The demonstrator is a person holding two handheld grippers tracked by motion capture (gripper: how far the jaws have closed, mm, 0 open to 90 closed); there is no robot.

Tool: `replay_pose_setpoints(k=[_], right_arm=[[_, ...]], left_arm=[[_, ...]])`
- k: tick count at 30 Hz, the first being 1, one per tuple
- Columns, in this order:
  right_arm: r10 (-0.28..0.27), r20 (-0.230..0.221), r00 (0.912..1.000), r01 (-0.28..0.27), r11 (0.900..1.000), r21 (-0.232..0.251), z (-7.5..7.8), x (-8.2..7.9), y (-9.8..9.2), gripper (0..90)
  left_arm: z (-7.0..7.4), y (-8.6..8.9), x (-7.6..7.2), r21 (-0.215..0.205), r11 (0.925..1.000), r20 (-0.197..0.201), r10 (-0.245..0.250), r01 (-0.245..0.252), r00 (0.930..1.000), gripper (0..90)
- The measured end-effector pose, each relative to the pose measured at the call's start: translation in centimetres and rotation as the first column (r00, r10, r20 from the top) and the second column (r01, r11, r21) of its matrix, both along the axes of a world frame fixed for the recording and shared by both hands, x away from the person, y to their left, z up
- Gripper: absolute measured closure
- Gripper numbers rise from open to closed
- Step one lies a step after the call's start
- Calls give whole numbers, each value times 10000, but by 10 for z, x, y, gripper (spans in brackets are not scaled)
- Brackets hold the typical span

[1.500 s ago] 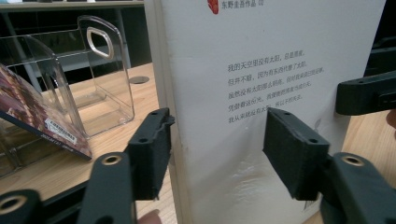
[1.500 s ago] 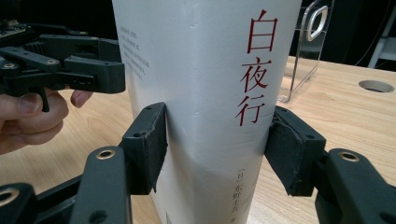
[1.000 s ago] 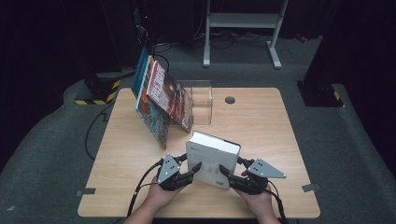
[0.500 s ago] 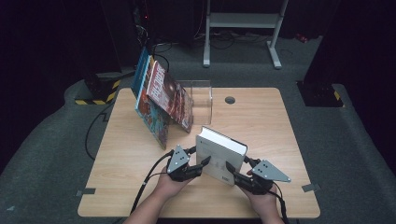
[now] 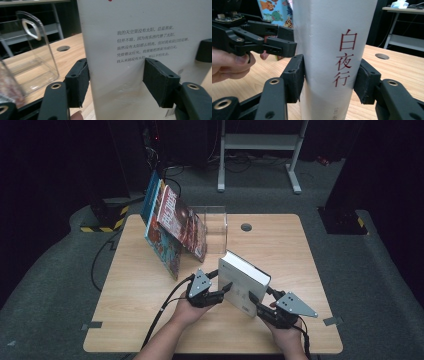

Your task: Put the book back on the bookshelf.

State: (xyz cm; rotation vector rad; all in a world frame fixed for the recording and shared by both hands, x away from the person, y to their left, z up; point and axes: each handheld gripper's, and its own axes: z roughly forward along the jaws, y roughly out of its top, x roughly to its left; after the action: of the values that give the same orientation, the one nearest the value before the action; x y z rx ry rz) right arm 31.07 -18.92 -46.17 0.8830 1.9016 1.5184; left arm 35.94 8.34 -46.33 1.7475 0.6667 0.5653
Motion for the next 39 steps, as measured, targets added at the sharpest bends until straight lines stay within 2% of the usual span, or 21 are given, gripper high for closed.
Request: replay_pose_setpoints(k=[2,11,12,17,21,24,25,29,30,31,32,33,34,35,36,37,38,39], right_arm=[[136,-42,9999,-136,9999,22,0,-2,2,499],[149,7,9999,-149,9999,-7,-1,-4,4,509],[151,59,9999,-151,9999,-47,-1,-4,5,512],[15,107,9999,-14,9999,-139,-1,-6,6,518],[-312,192,9993,315,9994,-160,-1,-6,7,522],[-702,200,9973,705,9974,-172,-1,-6,6,521],[-702,200,9973,705,9974,-172,-1,-6,6,521],[-873,78,9962,873,9961,-104,0,-5,5,514],[-900,-17,9959,900,9959,-115,1,-6,5,507],[-900,-17,9959,900,9959,-115,1,-6,5,507],[-1008,-112,9948,1007,9949,-72,1,-6,6,498],[-1055,-192,9942,1054,9944,-61,2,-6,6,494],[-1073,-250,9939,1072,9942,-51,3,-6,6,490],[-1073,-250,9939,1072,9942,-51,3,-6,6,490],[-1073,-233,9939,1076,9942,89,4,-7,5,472],[-1073,-233,9939,1076,9942,89,4,-7,5,472],[-1096,-209,9938,1100,9937,195,7,-8,5,430],[-1096,-209,9938,1100,9937,195,7,-8,5,430]], left_arm=[[0,4,-1,-73,9999,-130,88,-89,9999,362],[-1,12,-2,38,9995,-164,323,-322,9993,365],[-3,16,-3,260,9986,-129,457,-453,9989,366],[-7,26,-6,568,9953,-234,795,-780,9966,364],[-11,39,-8,835,9907,-415,1111,-1074,9929,366],[-17,54,-13,1281,9816,-561,1500,-1419,9871,365],[-17,54,-13,1281,9816,-561,1500,-1419,9871,365],[-26,76,-18,1804,9631,-847,2176,-1998,9723,358],[-30,88,-21,2056,9513,-1045,2549,-2299,9613,355],[-30,88,-21,2056,9513,-1045,2549,-2299,9613,352],[-31,94,-22,2180,9455,-1146,2711,-2420,9557,349],[-33,100,-23,2312,9372,-1203,2940,-2612,9482,349],[-35,113,-24,2492,9235,-1374,3317,-2915,9333,348],[-35,113,-24,2492,9235,-1374,3317,-2915,9333,348],[-38,125,-25,2429,9145,-1458,3641,-3235,9199,348],[-38,125,-25,2429,9145,-1458,3641,-3235,9199,349],[-41,136,-26,2284,9093,-1597,3874,-3478,9080,349],[-41,136,-26,2284,9093,-1597,3874,-3478,9080,349]])
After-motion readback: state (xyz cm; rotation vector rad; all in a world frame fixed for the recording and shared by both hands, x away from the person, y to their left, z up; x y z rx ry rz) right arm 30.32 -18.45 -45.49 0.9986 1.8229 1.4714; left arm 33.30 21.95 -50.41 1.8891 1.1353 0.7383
